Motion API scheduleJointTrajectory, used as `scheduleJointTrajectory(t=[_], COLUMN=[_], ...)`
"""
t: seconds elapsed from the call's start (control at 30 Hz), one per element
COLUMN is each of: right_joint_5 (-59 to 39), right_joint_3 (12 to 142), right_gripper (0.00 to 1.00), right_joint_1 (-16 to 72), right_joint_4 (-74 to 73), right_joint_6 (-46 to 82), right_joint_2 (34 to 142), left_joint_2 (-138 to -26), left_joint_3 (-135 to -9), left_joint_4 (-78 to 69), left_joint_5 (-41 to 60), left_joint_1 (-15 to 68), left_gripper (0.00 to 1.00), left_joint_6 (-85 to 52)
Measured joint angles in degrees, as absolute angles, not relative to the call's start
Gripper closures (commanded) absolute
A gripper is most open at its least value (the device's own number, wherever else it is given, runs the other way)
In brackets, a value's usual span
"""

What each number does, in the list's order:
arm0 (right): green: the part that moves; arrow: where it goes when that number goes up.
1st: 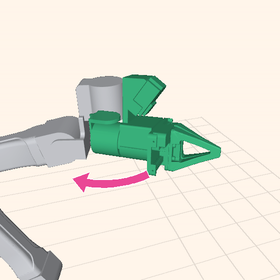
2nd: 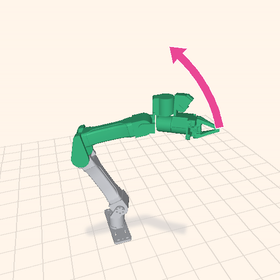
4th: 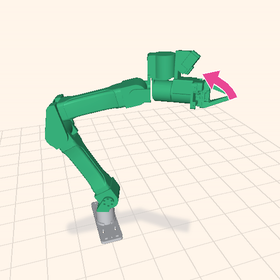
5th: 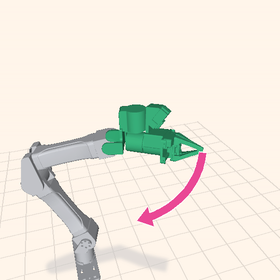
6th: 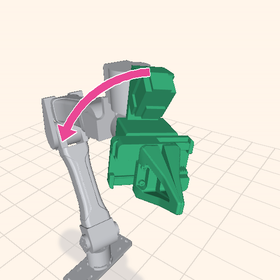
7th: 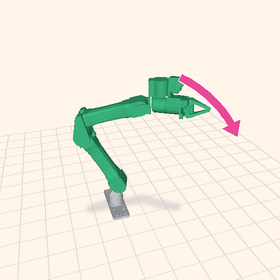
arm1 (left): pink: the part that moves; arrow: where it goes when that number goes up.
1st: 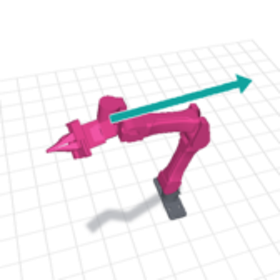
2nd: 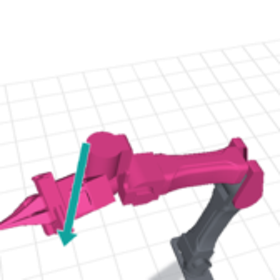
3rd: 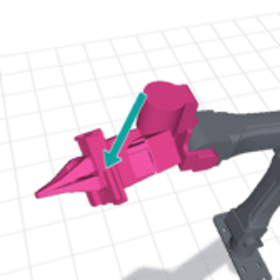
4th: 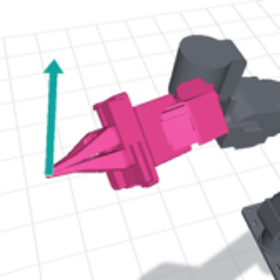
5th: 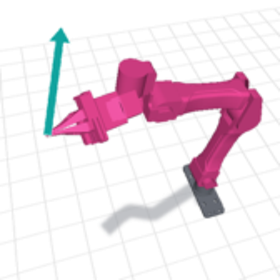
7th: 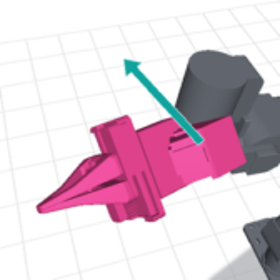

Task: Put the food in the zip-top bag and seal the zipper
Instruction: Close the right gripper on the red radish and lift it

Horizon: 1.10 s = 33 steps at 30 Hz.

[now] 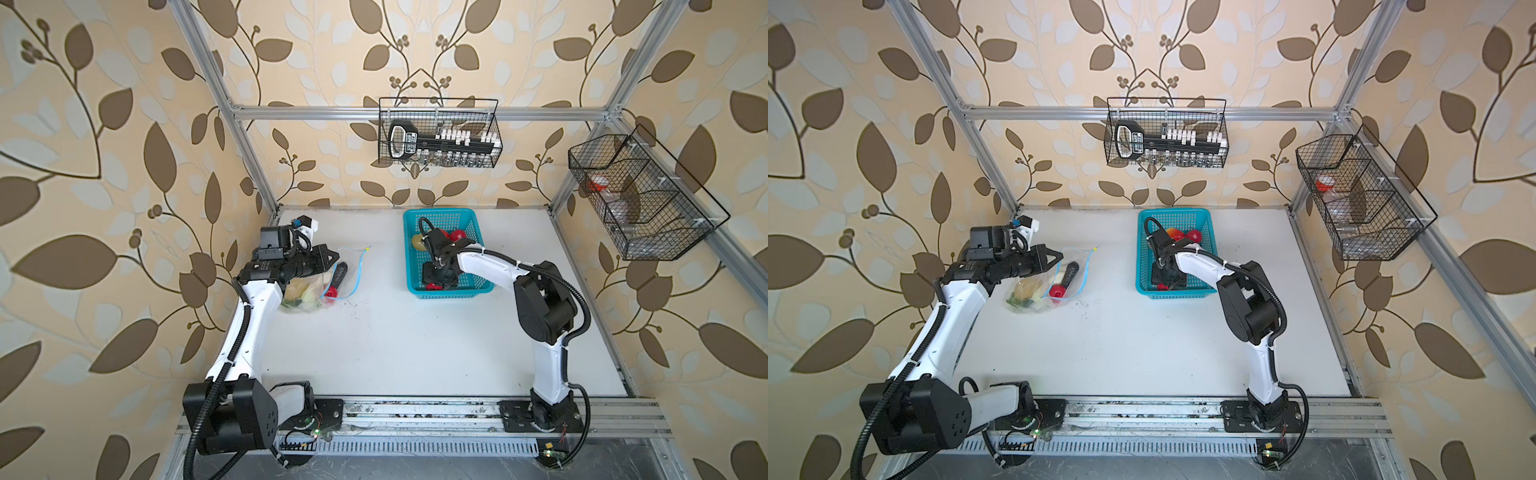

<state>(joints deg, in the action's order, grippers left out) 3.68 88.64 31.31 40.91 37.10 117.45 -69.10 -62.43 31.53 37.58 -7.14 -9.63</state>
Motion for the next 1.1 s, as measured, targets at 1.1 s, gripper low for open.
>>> scheduleJointTrajectory(t=[1.1], right_joint_5=[-3.86], right_joint_3=[67.81], right_gripper=[0.59], right_joint_1=[26.7], right_joint_4=[24.75], right_joint_6=[45.25], right_joint_2=[99.02], left_joint_2=[-69.1], left_joint_3=[-61.89], left_joint_4=[31.46], left_joint_5=[37.54], left_joint_1=[-7.99], left_gripper=[1.0], left_joint_6=[-9.63])
